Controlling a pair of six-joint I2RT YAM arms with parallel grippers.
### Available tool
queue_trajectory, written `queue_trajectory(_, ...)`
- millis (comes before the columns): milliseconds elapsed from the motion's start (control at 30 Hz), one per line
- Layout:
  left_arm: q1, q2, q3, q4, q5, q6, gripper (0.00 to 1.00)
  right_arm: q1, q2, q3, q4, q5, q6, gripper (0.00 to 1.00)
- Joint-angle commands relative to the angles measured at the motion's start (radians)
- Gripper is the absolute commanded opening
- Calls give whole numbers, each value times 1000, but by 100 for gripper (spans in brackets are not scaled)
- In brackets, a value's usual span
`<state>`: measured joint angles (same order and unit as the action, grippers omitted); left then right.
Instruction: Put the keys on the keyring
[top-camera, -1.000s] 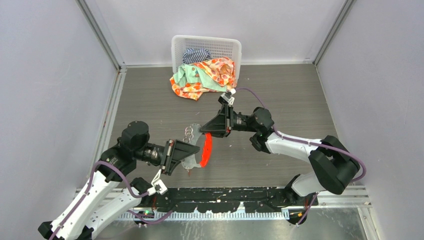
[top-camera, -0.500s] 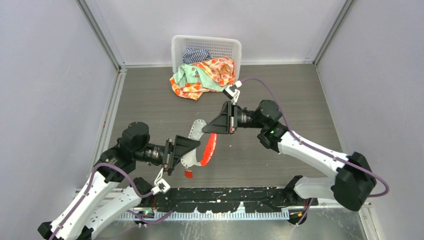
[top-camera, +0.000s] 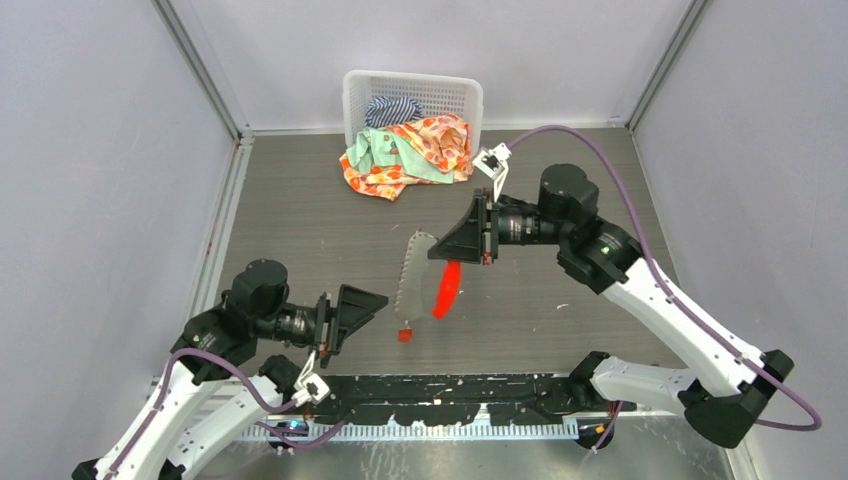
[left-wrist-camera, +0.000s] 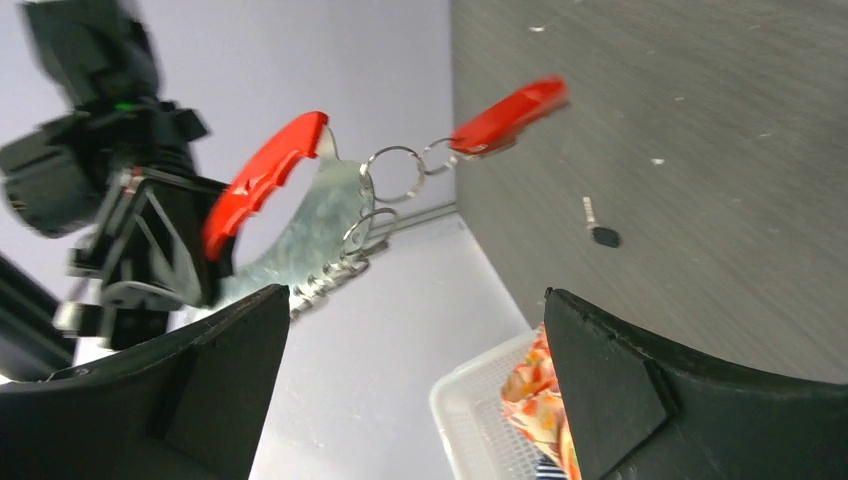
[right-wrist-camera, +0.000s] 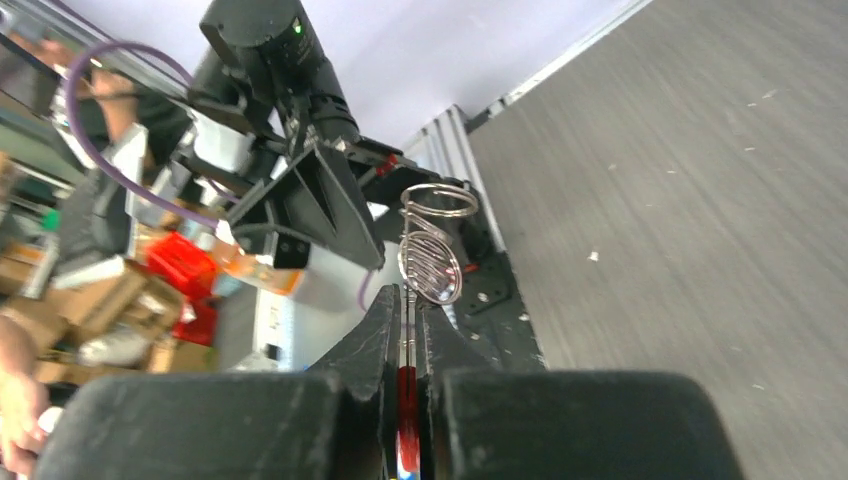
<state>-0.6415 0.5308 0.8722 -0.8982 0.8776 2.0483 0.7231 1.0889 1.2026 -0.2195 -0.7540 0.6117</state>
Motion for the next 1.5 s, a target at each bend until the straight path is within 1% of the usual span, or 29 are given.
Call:
queue_trajectory(0,1,-12,64,-288,-104,62,100,-1,-74,98,-312,74,-366,1)
queue_trajectory(33,2,3,77,-351,-133,54,100,-1,-83,104,-341,74,-423,1)
queue_trajectory(67,1,16,91,-368,-135,-25,100,-1,-91,111,-371,79,-477,1)
queue_trajectory(100,2,31,110,-337,-119,-191,100,-1,-97,119,-405,82,-528,1)
queue_trajectory(133,2,52,133,-275,-97,-395,100,0,-99,127,-437,82,-581,1)
queue_trajectory(200,2,122,202,-70,-91,-941,99,0,-96,142,-500,73,-680,1)
queue_trajectory(267,1,225,313,62,-94,-1406,95,2,-86,164,-555,52,-739,1)
queue_trajectory(300,1,273,351,94,-82,-1492,93,5,-78,180,-576,46,-763,1)
queue_trajectory(333,2,308,372,136,-49,-1662,92,9,-71,190,-592,47,-779,1)
queue_trajectory(367,3,329,371,202,-26,-1787,91,12,-67,199,-600,45,-790,1)
queue_trajectory(467,3,335,288,463,6,-2099,88,18,-71,195,-581,29,-792,1)
queue_trajectory(500,3,328,253,548,5,-2166,86,20,-79,181,-559,19,-783,1)
queue_trajectory(533,3,327,226,620,6,-2212,84,21,-83,174,-548,10,-775,1)
queue_trajectory(600,3,338,209,684,10,-2234,83,24,-92,149,-517,-19,-760,1)
queue_trajectory(667,2,363,217,707,22,-2241,86,31,-92,137,-510,-36,-753,1)
queue_trajectory(767,0,404,229,727,85,-2251,91,41,-75,148,-533,-51,-761,1)
queue_trajectory(900,-12,449,230,745,129,-2266,94,72,-26,201,-611,-13,-777,1)
queue_trajectory(1133,-47,463,219,752,89,-2265,91,164,-6,229,-653,126,-813,1)
queue_trajectory(1300,-61,452,212,703,67,-2201,88,203,14,247,-654,205,-810,1)
queue_trajectory(1333,-76,443,204,676,24,-2147,85,219,30,266,-667,236,-809,1)
queue_trajectory(1467,-88,443,199,655,-56,-2109,82,245,44,283,-674,268,-808,1)
